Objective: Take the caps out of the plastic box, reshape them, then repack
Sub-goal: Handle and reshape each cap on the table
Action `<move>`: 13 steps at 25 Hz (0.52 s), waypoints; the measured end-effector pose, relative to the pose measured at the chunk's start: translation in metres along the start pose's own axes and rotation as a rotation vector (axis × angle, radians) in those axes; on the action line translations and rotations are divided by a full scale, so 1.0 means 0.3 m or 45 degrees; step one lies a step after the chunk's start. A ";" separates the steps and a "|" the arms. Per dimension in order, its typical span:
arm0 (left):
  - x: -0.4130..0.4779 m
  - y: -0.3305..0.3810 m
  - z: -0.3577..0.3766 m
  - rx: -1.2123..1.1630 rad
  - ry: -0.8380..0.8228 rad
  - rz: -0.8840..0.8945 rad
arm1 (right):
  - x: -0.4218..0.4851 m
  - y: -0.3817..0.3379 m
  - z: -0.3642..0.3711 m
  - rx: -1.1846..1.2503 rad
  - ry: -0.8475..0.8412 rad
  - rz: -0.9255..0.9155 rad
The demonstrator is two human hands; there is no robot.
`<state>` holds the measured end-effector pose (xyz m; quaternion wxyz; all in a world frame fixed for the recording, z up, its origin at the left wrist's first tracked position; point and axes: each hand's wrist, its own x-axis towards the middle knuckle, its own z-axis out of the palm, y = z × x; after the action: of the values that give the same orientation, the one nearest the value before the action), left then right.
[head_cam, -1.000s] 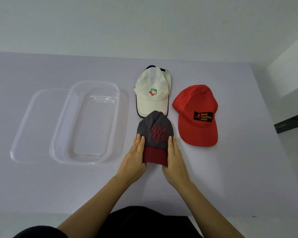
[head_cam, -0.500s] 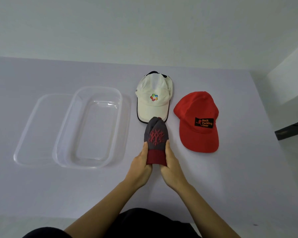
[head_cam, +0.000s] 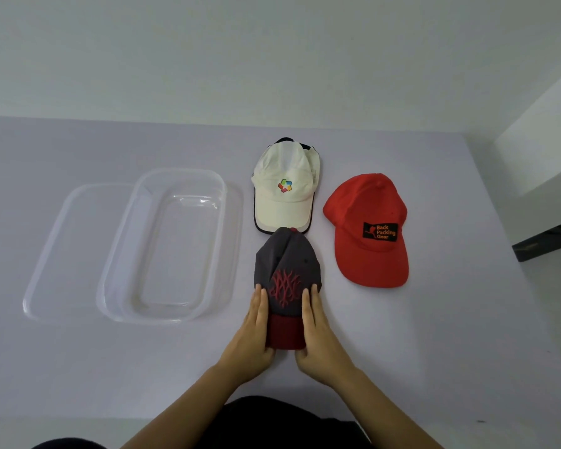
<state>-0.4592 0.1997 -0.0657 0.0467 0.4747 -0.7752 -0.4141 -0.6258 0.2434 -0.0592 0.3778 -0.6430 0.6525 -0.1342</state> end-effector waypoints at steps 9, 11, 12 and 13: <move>0.234 0.093 -0.270 -0.474 0.533 -0.565 | 0.178 0.029 -0.267 0.555 0.369 0.427; 0.304 0.100 -0.302 -0.799 0.208 -0.692 | 0.234 0.008 -0.289 0.549 0.192 0.511; 0.320 0.095 -0.301 -0.907 0.074 -0.707 | 0.251 0.000 -0.284 0.597 0.104 0.555; 0.324 0.090 -0.296 -0.963 -0.010 -0.696 | 0.259 -0.009 -0.274 0.683 0.037 0.606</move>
<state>-0.4896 0.0767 -0.0205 0.1025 0.6096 -0.4165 -0.6666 -0.6698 0.1443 -0.0265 0.5445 -0.3490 0.7309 -0.2180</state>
